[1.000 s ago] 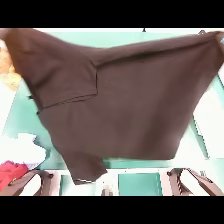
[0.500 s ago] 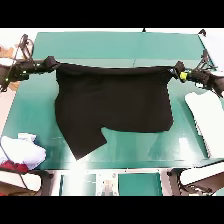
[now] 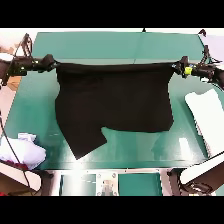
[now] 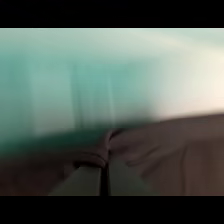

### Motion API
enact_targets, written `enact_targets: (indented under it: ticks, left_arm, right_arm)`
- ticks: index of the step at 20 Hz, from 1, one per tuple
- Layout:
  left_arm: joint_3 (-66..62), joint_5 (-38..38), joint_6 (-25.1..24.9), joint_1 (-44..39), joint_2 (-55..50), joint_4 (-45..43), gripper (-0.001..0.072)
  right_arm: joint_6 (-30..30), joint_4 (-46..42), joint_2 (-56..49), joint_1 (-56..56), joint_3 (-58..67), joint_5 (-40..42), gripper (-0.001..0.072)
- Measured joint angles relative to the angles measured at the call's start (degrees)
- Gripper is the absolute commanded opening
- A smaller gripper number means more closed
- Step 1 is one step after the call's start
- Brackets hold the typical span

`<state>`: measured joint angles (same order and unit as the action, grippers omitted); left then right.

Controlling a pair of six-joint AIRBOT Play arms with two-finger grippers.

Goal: Fold the shirts.

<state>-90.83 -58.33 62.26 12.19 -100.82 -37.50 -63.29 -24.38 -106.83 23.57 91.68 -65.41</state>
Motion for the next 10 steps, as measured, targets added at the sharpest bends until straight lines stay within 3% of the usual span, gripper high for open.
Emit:
enact_targets:
  ticks: [5, 10]
  left_arm:
    - [1.4, -10.9, 4.0, 0.3, -0.2, -8.1, 0.0024]
    - [4.5, -16.6, 5.0, 0.3, -0.2, -11.0, 0.0025]
  right_arm:
    - [-5.2, -11.9, 0.3, 0.7, -1.7, -10.3, 0.0014]
    - [-7.8, -20.6, 2.7, 0.9, -7.4, -14.7, 0.0015]
